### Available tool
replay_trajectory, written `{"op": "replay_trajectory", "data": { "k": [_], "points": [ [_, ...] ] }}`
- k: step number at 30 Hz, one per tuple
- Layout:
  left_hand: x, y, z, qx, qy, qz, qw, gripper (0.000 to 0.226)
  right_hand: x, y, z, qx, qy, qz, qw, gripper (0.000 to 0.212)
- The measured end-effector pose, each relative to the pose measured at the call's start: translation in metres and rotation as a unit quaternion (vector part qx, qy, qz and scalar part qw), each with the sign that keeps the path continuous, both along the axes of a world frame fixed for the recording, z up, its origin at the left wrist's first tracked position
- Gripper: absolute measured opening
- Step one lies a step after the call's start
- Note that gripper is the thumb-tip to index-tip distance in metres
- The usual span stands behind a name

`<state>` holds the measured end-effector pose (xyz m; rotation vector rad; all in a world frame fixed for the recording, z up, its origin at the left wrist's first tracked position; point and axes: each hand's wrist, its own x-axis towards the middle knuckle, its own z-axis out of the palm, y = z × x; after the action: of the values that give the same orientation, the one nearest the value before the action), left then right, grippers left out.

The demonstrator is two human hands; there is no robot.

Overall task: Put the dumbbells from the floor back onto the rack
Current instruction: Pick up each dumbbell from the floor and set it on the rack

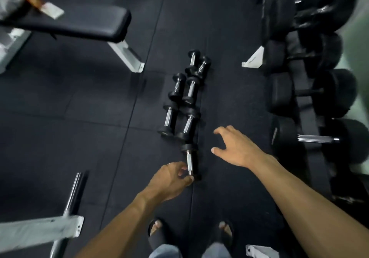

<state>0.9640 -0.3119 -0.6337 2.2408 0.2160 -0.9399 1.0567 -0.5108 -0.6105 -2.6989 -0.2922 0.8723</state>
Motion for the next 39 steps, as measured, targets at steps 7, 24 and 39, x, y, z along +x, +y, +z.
{"op": "replay_trajectory", "data": {
  "k": [7, 24, 39],
  "points": [
    [0.030, -0.002, -0.160, -0.051, 0.042, 0.111, 0.992, 0.044, 0.055, 0.032, -0.166, -0.008, 0.066, 0.042, 0.997, 0.064],
    [0.042, -0.030, -0.540, -0.077, 0.103, 0.230, 0.965, 0.070, 0.098, 0.062, -0.531, 0.029, 0.053, 0.093, 0.994, 0.063],
    [0.045, -0.044, -0.558, -0.132, 0.119, 0.243, 0.954, 0.065, 0.084, 0.040, -0.548, 0.134, -0.004, 0.017, 0.991, 0.048]
  ]
}}
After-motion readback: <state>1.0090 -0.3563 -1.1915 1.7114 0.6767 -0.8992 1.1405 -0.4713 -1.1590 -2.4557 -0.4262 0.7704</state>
